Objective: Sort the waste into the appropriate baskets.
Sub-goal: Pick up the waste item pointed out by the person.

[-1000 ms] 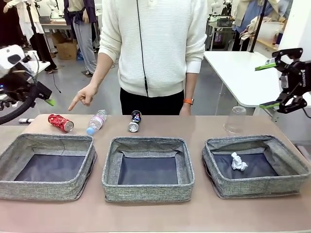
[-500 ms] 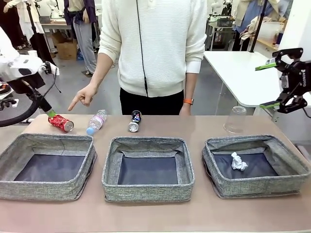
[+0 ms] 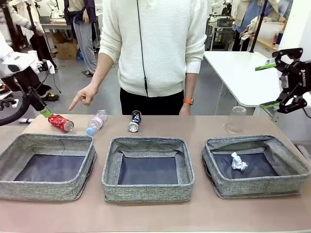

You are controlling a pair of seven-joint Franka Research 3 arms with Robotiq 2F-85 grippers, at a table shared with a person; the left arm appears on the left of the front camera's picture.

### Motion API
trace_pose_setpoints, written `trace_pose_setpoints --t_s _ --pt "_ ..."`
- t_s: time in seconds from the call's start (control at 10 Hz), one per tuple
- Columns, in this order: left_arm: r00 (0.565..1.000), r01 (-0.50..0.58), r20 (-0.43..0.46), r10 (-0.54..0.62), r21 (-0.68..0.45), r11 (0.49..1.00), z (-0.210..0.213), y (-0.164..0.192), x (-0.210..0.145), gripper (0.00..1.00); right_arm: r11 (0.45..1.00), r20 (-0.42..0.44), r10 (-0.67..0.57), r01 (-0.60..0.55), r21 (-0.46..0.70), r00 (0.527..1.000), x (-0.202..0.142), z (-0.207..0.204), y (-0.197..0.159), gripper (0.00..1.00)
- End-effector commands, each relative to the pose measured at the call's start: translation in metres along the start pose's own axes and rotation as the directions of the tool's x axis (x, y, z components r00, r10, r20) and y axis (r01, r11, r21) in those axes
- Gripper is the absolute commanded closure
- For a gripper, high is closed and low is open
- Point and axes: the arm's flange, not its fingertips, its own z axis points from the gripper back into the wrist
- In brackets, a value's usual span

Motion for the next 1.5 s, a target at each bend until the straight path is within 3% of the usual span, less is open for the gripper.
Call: trace_pose_setpoints --t_s 0.0,0.1,0.2,0.3,0.4,0.7,1.1,1.4 --pt "0.952 0.302 0.003 -0.306 0.161 0.940 -0.004 0.007 -0.004 0.00 1.000 -0.006 -0.005 0.006 0.018 1.000 -0.002 0.000 0.004 0.00" --pt "0.907 0.419 0.002 -0.421 0.098 0.903 -0.010 0.022 -0.004 0.00 1.000 -0.006 -0.005 0.006 0.018 1.000 -0.002 0.000 0.004 0.00" --pt "0.848 0.526 -0.097 -0.521 0.039 0.850 -0.018 0.037 -0.008 0.00 1.000 -0.006 -0.005 0.006 0.018 1.000 -0.002 0.000 0.004 0.00" --pt "0.748 0.654 -0.082 -0.659 -0.076 0.752 -0.021 0.046 -0.012 0.00 1.000 -0.006 -0.005 0.006 0.018 1.000 -0.002 0.000 0.004 0.00" --pt "0.737 0.671 -0.063 -0.673 -0.046 0.740 -0.026 0.058 -0.010 0.00 1.000 -0.006 -0.005 0.006 0.018 1.000 -0.002 0.000 0.004 0.00" --pt "0.758 0.648 -0.041 -0.650 -0.060 0.759 -0.052 0.091 0.005 0.00 1.000 -0.006 -0.005 0.006 0.018 1.000 -0.002 0.000 0.004 0.00" --pt "0.807 0.578 -0.113 -0.579 -0.041 0.815 -0.095 0.126 0.022 0.00 1.000 -0.006 -0.005 0.006 0.018 1.000 -0.002 0.000 0.004 0.00" --pt "0.816 0.558 -0.131 -0.564 -0.077 0.826 -0.124 0.141 0.024 0.00 1.000 -0.006 -0.005 0.006 0.018 1.000 -0.002 0.000 0.004 0.00"
